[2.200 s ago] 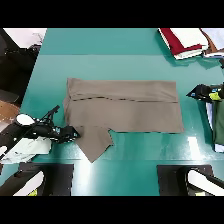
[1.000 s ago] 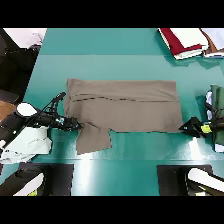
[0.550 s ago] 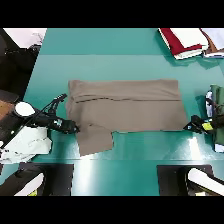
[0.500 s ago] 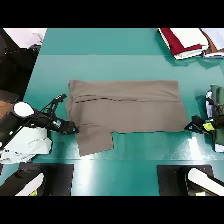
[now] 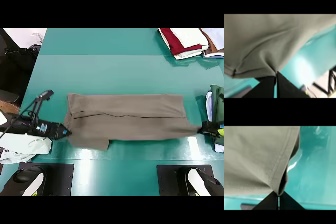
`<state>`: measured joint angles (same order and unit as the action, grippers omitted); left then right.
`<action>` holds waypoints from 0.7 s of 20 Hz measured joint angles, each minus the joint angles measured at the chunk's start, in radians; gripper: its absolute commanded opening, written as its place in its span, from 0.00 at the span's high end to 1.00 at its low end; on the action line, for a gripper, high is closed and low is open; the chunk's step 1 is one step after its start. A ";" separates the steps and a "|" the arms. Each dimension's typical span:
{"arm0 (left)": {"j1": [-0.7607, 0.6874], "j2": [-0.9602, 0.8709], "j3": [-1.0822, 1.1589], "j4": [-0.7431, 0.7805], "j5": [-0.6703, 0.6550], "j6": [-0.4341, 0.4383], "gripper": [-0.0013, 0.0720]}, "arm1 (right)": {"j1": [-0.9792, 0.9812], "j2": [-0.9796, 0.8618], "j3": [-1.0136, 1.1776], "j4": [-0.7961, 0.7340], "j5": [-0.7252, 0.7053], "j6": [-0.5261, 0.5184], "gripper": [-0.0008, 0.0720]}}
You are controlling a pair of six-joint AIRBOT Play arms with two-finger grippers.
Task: Fold the shirts.
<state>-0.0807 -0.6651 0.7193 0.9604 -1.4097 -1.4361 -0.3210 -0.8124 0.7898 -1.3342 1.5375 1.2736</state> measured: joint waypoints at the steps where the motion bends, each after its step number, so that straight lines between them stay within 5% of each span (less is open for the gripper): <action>1: 0.000 -0.019 0.024 0.009 0.024 0.002 0.94 | 0.027 -0.010 0.023 0.000 -0.016 0.010 0.96; 13: 0.000 -0.560 0.303 0.056 0.436 0.112 0.94 | 0.236 -0.529 0.433 0.029 -0.152 0.080 0.96; 14: 0.000 -0.588 0.314 0.057 0.465 0.115 0.58 | 0.235 -0.569 0.458 0.048 -0.158 0.084 0.95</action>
<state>-0.0807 -1.2533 1.0336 1.0172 -0.9451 -1.3212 -0.0860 -1.3815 1.2480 -1.2858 1.3792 1.3571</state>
